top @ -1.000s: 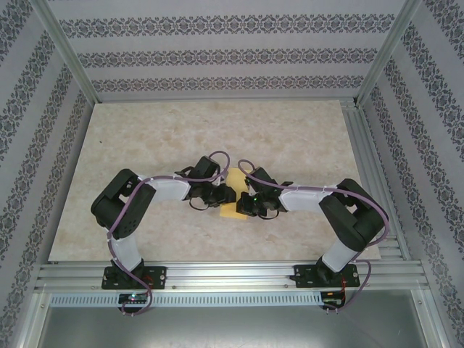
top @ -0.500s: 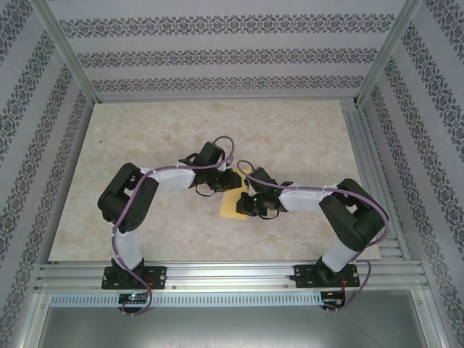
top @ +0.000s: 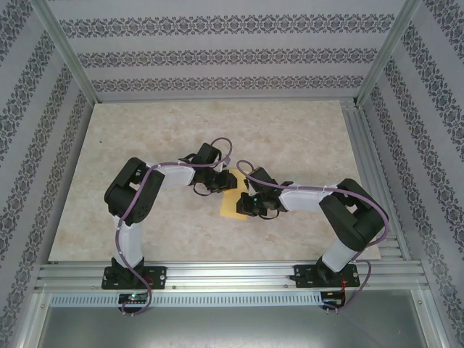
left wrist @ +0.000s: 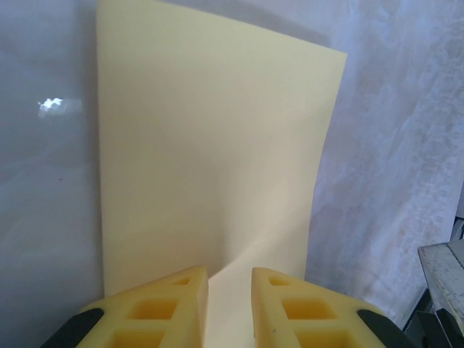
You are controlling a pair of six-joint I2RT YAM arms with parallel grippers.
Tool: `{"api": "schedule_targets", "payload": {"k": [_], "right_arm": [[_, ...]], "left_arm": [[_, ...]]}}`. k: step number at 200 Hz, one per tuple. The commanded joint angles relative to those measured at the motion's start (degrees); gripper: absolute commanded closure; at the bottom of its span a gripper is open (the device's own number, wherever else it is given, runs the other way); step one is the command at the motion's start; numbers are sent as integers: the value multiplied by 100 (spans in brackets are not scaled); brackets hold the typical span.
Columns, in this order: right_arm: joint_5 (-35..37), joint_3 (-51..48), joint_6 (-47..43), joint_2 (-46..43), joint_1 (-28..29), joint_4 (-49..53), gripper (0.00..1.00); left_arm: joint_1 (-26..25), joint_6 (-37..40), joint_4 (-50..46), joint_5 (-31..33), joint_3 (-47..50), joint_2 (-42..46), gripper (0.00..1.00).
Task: Fold a paper plane with a square sheet of paper (fold left side to right side)
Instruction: First fold the square sheet of paper in half at the center of the table.
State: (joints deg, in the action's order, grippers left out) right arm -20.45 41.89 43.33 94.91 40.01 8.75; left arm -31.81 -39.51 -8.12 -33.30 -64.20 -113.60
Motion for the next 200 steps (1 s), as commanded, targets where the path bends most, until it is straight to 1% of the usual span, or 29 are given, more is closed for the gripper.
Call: {"api": "schedule_targets", "payload": {"k": [1,48,90,200], "right_arm": [[427,-232,-167,291,-9,843,93],[539,-243,-264,308,46,1029,93],[596,-216,-299,317,58,1100,93],[673,-173,-325,293,73,1251,93]], "left_arm": [[141,159,254,117,-118,-218,75],[217,217,127,144,-478,-450,74],[214,336,-151,227,-966,-635,71],[242,546,-762,406,-2171,-1435,70]]}}
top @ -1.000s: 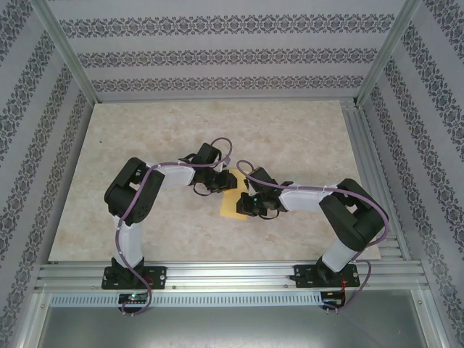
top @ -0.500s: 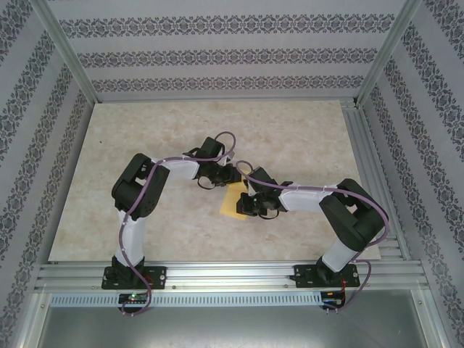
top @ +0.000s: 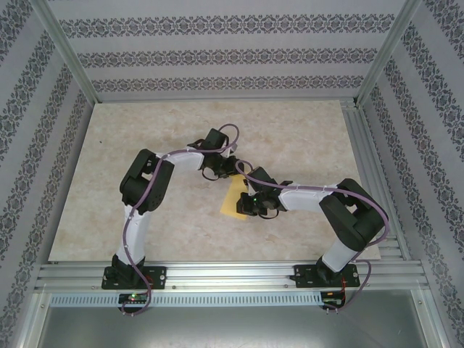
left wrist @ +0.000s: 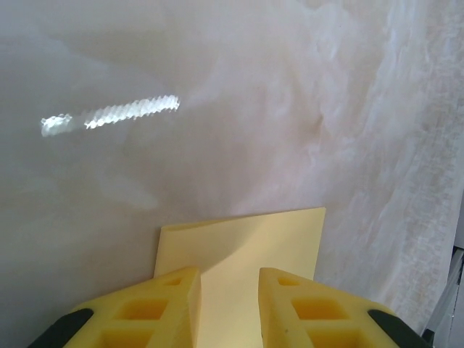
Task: Fold a paper plane with a square sheet of paper (fold left side to right side)
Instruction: First fold the square sheet of paper in half at the center of the table.
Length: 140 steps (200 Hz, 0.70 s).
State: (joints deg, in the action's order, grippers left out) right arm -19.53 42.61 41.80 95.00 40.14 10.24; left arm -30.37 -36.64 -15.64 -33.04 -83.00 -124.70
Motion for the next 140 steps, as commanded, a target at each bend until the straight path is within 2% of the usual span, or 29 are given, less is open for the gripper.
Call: {"api": "schedule_targets", "payload": {"k": [1,140], "right_arm": [[582,-245,-172,288,62,1103,93],[568,-188,-190,304,94,1067,93]], "left_arm": [[100,257,-14,383,-302,-325,70],[320,358,-577,521,-1492,-719,67]]}}
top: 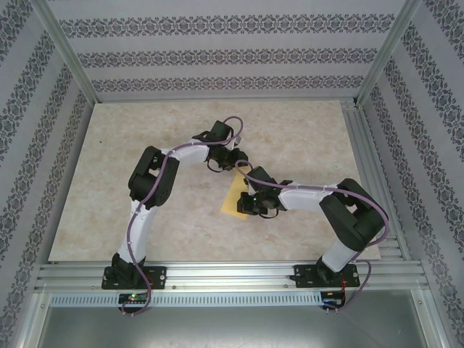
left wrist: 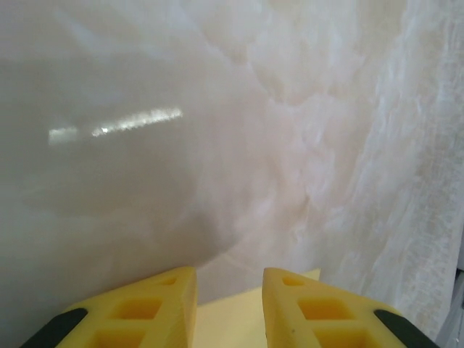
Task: Fold a paper plane with a square sheet of paper (fold left side to right side)
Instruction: First fold the square sheet of paper in half at the center of the table.
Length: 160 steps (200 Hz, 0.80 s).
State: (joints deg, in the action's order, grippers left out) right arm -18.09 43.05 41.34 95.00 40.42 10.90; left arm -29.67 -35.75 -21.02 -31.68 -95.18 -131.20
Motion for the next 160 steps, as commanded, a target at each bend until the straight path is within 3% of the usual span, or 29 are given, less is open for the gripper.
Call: {"api": "schedule_targets", "payload": {"k": [1,35,64,113,160], "right_arm": [[422,-225,-148,306,64,1002,93],[376,-97,-223,246,68,882,91],[435,202,-410,-2,51,916,85],[476,813,-728,-821,-232,1287,67],[114,434,-780,-1424,-1298,1185,60]], "left_arm": [[255,273,-46,388,-283,-62,67],[480,410,-247,390,-460,231,66],[689,570,-180,475,-66,867,65],[755,966,188,963,1875,2780,60],[479,1168,165,1214,3541,4347,54]]}}
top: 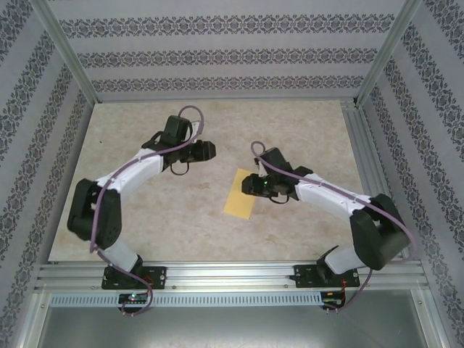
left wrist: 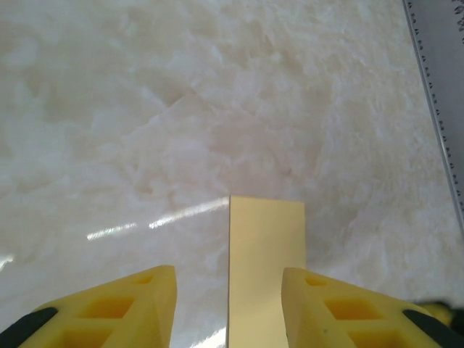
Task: Fold a paper plane with a square sheet of paper (fold left side to right side)
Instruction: First fold the square sheet of paper in half at the center of the table.
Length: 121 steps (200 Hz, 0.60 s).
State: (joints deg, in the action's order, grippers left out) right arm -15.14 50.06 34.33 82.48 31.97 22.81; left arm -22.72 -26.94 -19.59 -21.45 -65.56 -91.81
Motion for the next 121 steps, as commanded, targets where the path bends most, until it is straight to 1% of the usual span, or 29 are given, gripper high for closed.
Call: {"api": "schedule_targets", "payload": {"k": [1,27,60,86,121], "right_arm": [[-208,-286,-77,-171,-475,-27,60],[-609,-561,36,-12,-1017,-498,59],[-408,-206,-340,535,-1367,-461,58],[-288,203,-485,1108,-1412,-423,58],[12,725,-565,1684,-1208,-180,58]], "left_arm": [[-224,278,20,188,606,431,54],[-656,-23,89,78,1053,639,54],[-1128,-716,711,-114,1459,373,54],[-1381,-1086,1100,-201,1479,-105,54],[-1531,-1221,1044,-111,1288,-497,52]]}}
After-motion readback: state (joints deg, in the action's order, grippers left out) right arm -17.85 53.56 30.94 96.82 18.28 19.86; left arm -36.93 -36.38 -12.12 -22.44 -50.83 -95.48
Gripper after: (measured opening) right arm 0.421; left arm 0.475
